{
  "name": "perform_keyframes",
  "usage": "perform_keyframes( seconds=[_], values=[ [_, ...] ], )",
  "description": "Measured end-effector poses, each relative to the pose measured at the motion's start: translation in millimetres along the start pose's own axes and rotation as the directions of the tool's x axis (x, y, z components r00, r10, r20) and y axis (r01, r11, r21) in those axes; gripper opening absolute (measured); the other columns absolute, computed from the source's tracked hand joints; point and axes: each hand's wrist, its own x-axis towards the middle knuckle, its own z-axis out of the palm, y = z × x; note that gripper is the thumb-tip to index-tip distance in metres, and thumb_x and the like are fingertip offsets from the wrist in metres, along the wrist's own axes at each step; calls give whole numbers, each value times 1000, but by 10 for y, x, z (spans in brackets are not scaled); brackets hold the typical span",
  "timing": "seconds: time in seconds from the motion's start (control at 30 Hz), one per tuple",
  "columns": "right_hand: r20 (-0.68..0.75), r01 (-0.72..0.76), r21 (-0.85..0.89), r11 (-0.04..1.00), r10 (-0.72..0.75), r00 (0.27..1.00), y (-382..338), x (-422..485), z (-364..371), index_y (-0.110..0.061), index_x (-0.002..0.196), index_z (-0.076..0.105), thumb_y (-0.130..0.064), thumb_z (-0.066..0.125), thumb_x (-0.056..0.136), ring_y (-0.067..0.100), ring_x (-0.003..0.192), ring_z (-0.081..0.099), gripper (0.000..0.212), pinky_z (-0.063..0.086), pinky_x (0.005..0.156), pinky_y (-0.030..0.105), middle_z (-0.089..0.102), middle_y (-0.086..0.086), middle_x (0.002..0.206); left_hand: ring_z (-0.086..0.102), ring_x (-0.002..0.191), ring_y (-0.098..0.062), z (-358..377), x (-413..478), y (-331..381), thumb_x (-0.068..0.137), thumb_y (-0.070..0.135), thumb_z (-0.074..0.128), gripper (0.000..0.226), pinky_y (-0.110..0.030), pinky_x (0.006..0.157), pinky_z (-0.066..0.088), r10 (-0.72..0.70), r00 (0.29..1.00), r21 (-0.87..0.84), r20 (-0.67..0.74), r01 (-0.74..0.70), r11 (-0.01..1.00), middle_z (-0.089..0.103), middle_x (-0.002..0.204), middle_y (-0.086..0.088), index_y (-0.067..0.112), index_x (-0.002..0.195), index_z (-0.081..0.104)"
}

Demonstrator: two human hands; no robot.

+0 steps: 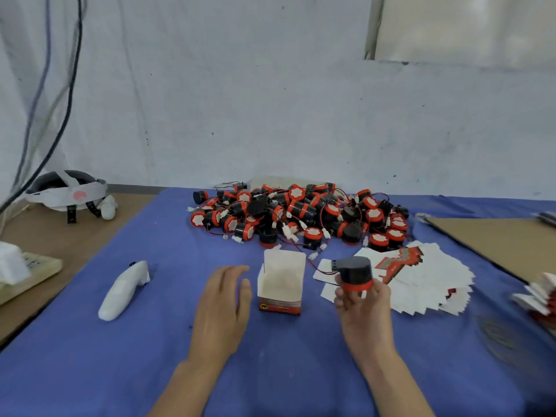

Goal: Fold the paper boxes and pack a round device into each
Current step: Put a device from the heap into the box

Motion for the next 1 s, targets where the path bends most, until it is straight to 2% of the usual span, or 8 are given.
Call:
perform_keyframes(
  seconds=[0.07,0.13,0.33,0.43,0.57,0.7,0.83,1.0],
  values=[
    [19,-36,-86,996,37,999,22,-30,42,-16,100,66,-29,37,101,15,58,54,31,47,52,25,66,10,85,51,118,-19,-9,-68,72,98,41,39,33,-33,92,47,178,984,76,5,-178,981,51,130,1,28,127,48],
    [26,-92,-148,985,97,995,55,-47,93,-17,97,65,-29,37,103,14,54,52,31,47,48,25,67,9,78,51,120,-29,-18,-92,97,96,39,42,39,-40,93,48,257,966,150,13,-256,955,47,138,-7,26,133,45],
    [25,-66,-74,995,68,997,25,-3,59,-22,115,65,-18,44,106,15,72,66,23,57,63,24,71,6,96,46,125,-24,-29,-88,124,96,41,44,46,-36,91,47,271,959,164,84,-282,945,42,148,-5,28,140,45],
    [17,-88,92,992,87,996,-8,14,11,-17,123,63,-25,45,100,16,74,66,30,57,64,23,68,9,102,50,122,-20,-3,-67,98,95,43,47,40,-38,93,52,298,946,145,128,-315,938,52,138,1,23,129,57],
    [51,-103,239,966,93,994,-34,28,-45,-12,122,68,-32,49,96,16,74,66,38,57,65,23,72,11,106,55,121,-19,105,-38,46,92,45,55,37,-37,102,42,419,895,159,150,-441,884,65,120,5,17,111,70],
    [82,-129,292,948,109,991,-15,42,-66,-7,121,68,-36,54,92,15,68,63,43,58,64,23,69,10,96,65,93,-20,246,55,18,92,40,51,28,-34,95,39,524,826,309,205,-563,767,69,94,7,22,88,73],
    [100,-167,248,954,146,984,7,51,-69,-5,116,68,-39,58,87,16,68,63,46,58,64,25,67,10,90,66,90,-19,454,140,143,93,36,50,27,-32,87,36,480,845,462,235,-531,710,71,95,4,20,93,73],
    [104,-194,152,969,179,978,63,88,-83,-7,128,64,-45,53,97,16,69,63,50,58,63,26,68,11,92,62,114,-24,526,114,217,93,23,57,20,-44,102,39,485,863,489,140,-486,724,68,111,0,17,108,69]
  ],
)
